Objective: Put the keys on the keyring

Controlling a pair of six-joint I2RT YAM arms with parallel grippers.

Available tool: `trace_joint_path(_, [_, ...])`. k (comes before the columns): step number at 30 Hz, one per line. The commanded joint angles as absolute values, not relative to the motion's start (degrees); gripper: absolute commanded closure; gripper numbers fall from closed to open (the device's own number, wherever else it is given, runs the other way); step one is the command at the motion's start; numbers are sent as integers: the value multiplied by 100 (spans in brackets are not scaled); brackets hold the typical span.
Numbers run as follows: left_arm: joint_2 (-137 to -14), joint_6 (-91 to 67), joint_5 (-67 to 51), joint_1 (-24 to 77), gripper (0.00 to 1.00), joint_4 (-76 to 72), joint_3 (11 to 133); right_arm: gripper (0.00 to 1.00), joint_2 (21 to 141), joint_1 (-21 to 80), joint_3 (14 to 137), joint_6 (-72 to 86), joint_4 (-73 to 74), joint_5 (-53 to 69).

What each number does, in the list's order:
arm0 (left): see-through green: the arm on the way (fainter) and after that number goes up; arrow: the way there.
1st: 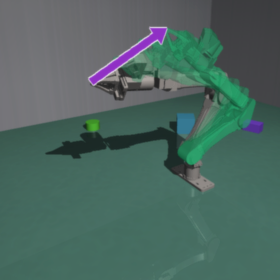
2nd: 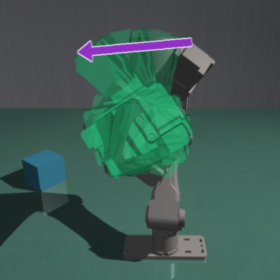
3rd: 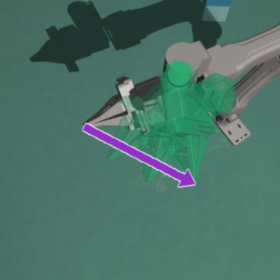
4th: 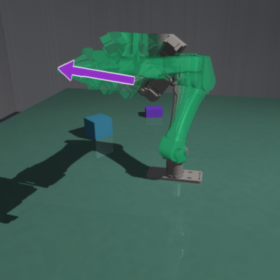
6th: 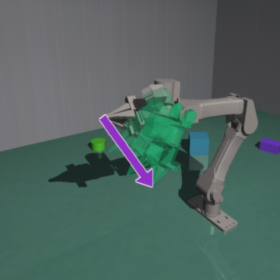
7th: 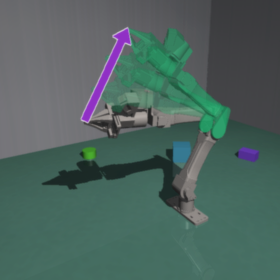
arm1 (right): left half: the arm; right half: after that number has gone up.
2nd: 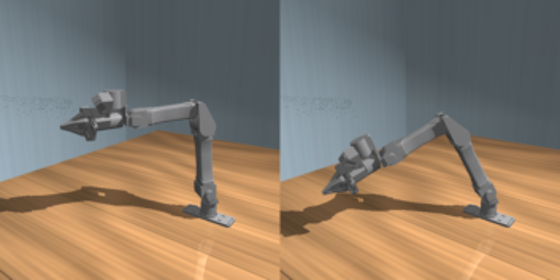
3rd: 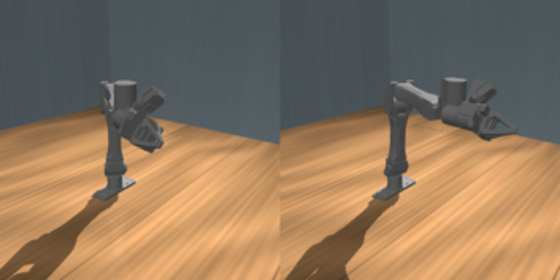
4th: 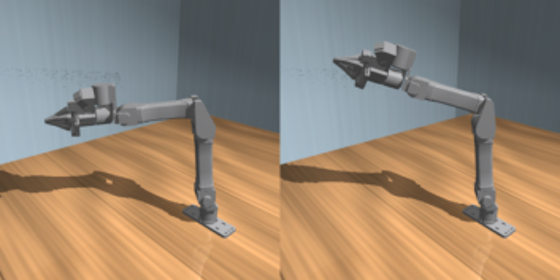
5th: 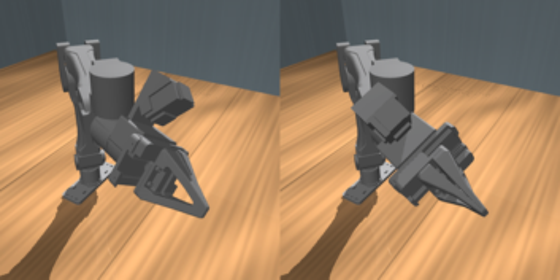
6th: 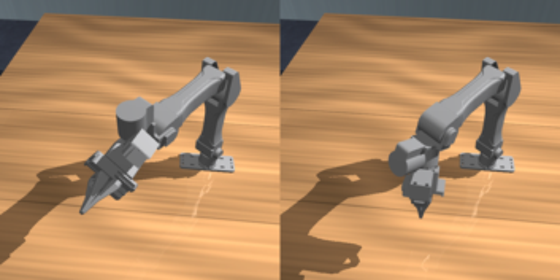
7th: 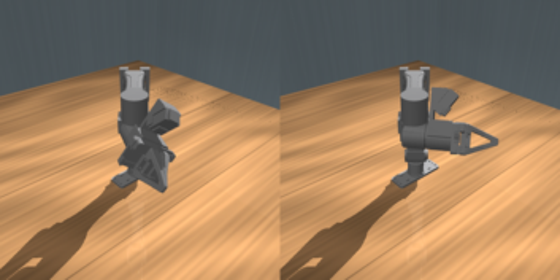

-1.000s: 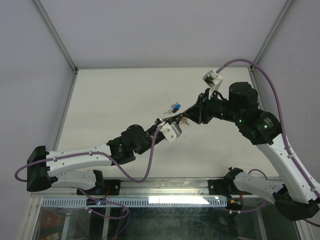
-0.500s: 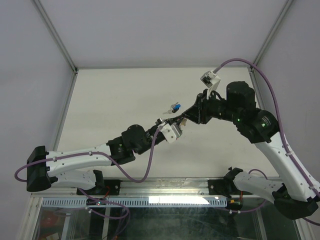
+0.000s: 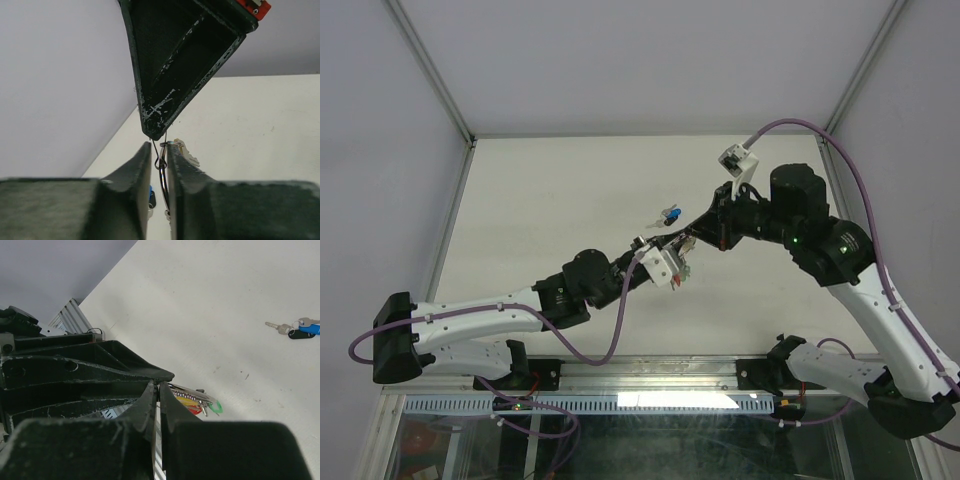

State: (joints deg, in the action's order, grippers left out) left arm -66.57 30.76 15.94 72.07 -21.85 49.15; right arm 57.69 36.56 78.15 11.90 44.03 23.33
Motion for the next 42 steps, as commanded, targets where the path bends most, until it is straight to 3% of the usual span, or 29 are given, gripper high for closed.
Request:
trace_joint_path(1, [-6395, 2941, 1585, 7260, 77, -2584, 5147, 100, 5504, 3649, 7904, 1088, 4024, 2340])
trace_joint_path(4, [-6342, 2900, 1642, 7260, 60, -2584, 5085, 100, 5428, 3652, 7946, 1042, 4048, 2189])
trace_joint_path(7, [-6296, 2887, 1681, 7261, 54, -2580, 5033, 100, 5391, 3650, 8004, 989, 4116, 2038])
trace_joint_path(17, [-6237, 2786, 1682, 7267, 67, -2373, 5009, 100, 5320, 3652, 8077, 988, 4100, 1872])
trace_joint_path(24, [-6085, 2314, 1573, 7267, 65, -2268, 4999, 100, 5157, 3652, 7984, 1131, 3943, 1387])
trace_joint_path(28, [-6014, 2006, 1558, 7264, 58, -2291, 4962, 100, 4986, 3652, 7825, 1354, 3699, 1042])
trace_joint_path(42, [-6218, 1922, 1114, 7260, 59, -2815, 4546, 100, 4791, 3649, 7796, 1615, 3472, 879])
